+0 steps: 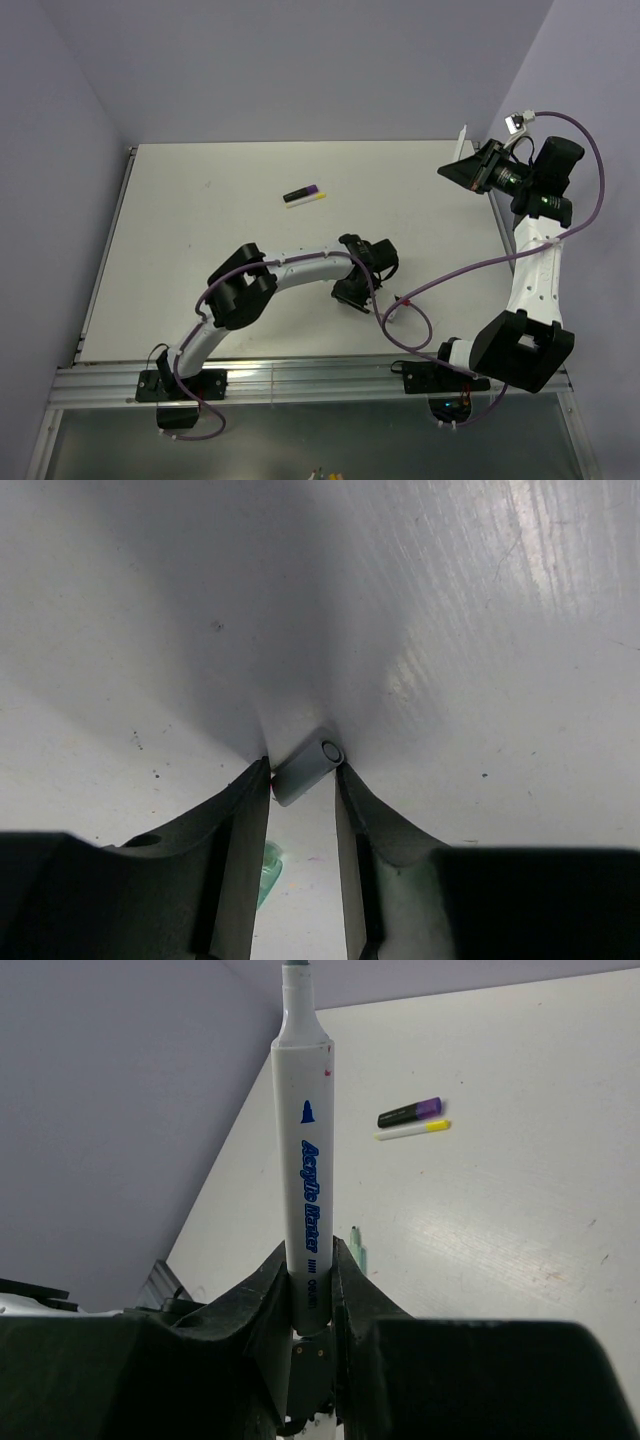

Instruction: Insert the pens into the pen caps

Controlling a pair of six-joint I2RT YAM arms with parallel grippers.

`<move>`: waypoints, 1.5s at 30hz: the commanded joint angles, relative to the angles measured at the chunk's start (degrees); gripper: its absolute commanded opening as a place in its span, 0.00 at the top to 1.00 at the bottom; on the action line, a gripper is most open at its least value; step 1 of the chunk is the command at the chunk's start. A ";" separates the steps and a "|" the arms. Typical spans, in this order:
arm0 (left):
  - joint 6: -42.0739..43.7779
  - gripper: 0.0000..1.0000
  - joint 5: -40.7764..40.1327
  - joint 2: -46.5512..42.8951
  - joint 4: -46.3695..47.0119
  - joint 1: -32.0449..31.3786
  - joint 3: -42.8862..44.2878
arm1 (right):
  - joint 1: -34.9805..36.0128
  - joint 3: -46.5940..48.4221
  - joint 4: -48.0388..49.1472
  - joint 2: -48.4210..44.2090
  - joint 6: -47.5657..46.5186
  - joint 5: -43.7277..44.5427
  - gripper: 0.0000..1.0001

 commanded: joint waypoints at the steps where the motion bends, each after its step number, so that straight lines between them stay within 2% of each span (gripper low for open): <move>1: 2.08 0.63 -2.35 3.59 -0.31 -0.28 0.09 | -0.64 2.71 1.02 -2.11 0.33 -1.55 1.00; 9: 3.93 0.57 -4.73 0.96 2.59 -2.83 -3.95 | -0.91 2.62 0.93 -2.02 0.42 -1.82 1.00; 14: 4.63 0.57 -4.91 -0.01 3.03 -5.02 -5.09 | -0.99 2.53 1.02 -2.28 0.51 -1.99 1.00; 28: 11.13 0.75 -1.40 -0.89 4.61 -6.26 -11.15 | -1.43 2.35 0.94 -2.46 0.68 -2.08 1.00; 34: 13.25 0.94 3.79 -0.28 3.56 -5.91 -9.06 | -1.43 2.53 1.02 -2.37 0.95 -1.99 1.00; 35: 12.72 1.00 4.49 -0.28 3.56 -5.91 -8.52 | -1.43 2.53 0.94 -2.46 0.86 -1.99 1.00; 38: 10.18 1.00 6.07 -0.89 2.25 -5.21 -5.80 | -1.43 2.70 0.94 -2.55 0.77 -1.55 1.00; 45: -1.40 1.00 19.68 -11.06 1.71 2.17 -2.54 | -0.56 5.95 0.85 -0.36 0.60 0.55 1.00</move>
